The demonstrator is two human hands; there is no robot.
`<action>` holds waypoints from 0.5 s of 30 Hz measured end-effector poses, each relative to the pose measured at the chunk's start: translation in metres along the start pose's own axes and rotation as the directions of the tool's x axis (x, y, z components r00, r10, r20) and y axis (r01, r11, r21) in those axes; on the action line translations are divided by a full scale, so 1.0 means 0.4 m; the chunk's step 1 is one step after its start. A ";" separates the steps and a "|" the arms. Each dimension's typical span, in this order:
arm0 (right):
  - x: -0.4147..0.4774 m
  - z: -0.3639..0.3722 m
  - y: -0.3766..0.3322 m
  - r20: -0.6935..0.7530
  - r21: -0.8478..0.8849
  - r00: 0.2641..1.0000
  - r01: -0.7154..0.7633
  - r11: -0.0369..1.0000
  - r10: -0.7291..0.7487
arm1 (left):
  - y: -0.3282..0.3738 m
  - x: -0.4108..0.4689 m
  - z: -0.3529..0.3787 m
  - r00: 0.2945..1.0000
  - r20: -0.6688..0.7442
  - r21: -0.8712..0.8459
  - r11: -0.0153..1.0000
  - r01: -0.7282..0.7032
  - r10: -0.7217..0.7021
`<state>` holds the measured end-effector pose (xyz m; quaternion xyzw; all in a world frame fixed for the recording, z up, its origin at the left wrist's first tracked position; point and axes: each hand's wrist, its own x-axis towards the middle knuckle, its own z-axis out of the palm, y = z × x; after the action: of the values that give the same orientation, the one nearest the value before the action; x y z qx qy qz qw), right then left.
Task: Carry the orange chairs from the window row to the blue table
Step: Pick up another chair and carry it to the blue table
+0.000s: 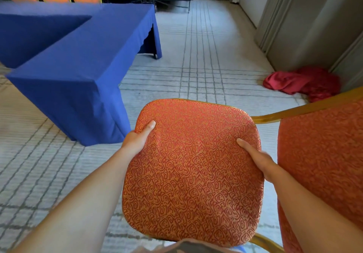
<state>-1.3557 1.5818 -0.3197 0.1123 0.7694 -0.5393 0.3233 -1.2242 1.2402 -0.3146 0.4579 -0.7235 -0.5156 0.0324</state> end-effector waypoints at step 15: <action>0.670 0.087 -0.568 0.016 -0.047 1.000 -0.007 0.999 0.008 | 0.416 0.683 0.088 0.997 -0.029 -0.082 0.994 0.069 -0.072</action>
<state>-1.6664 1.4140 -0.3206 0.1030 0.7789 -0.5206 0.3341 -1.5053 1.0833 -0.3182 0.4897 -0.6847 -0.5379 0.0444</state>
